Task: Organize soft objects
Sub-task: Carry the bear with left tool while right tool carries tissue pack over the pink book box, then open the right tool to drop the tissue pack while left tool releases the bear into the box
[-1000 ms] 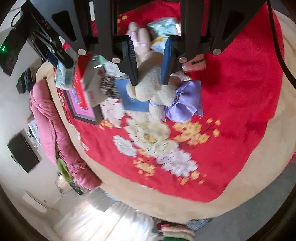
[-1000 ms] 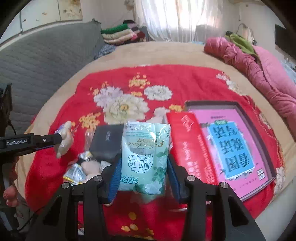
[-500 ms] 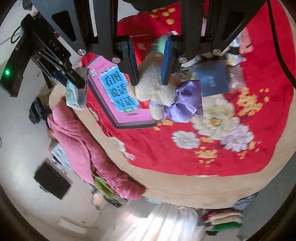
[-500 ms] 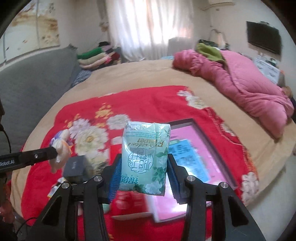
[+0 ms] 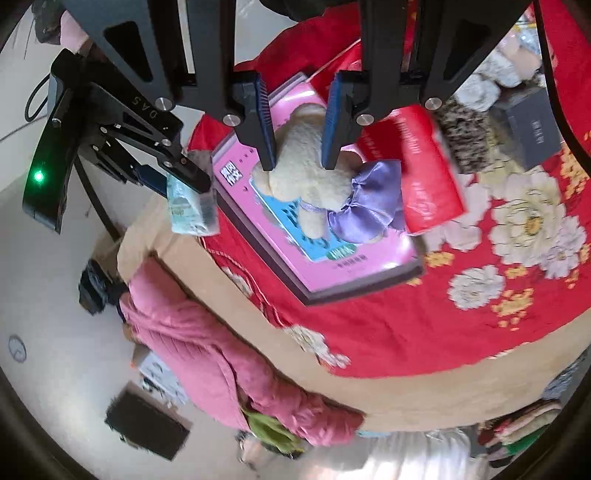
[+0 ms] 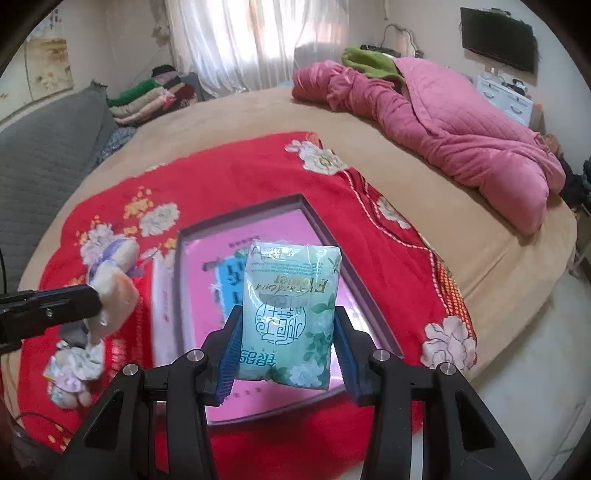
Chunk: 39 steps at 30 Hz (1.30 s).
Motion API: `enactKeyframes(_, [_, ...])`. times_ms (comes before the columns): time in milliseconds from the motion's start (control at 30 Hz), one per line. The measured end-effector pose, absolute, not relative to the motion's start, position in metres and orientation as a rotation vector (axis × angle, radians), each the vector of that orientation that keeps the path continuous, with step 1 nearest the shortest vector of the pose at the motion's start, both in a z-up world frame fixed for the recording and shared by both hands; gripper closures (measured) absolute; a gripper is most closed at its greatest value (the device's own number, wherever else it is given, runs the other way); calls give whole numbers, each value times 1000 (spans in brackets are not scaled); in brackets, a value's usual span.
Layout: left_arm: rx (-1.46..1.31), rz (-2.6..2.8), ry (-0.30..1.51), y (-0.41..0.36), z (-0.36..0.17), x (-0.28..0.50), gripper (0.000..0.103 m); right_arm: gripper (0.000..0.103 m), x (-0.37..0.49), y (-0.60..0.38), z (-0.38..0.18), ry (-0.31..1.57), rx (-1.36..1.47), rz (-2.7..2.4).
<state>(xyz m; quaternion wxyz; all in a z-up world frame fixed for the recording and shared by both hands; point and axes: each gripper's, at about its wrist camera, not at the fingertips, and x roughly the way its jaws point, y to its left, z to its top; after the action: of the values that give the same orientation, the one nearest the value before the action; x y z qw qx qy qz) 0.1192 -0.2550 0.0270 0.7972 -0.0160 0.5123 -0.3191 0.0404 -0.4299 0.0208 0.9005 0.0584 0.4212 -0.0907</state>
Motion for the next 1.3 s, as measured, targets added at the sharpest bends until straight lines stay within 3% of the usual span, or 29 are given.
enactKeyframes(667, [208, -764, 1304, -334, -50, 115, 77, 55, 78, -479, -53, 1085, 162, -138])
enactKeyframes(1300, [255, -784, 1388, -352, -79, 123, 75, 52, 93, -487, -67, 1159, 160, -157])
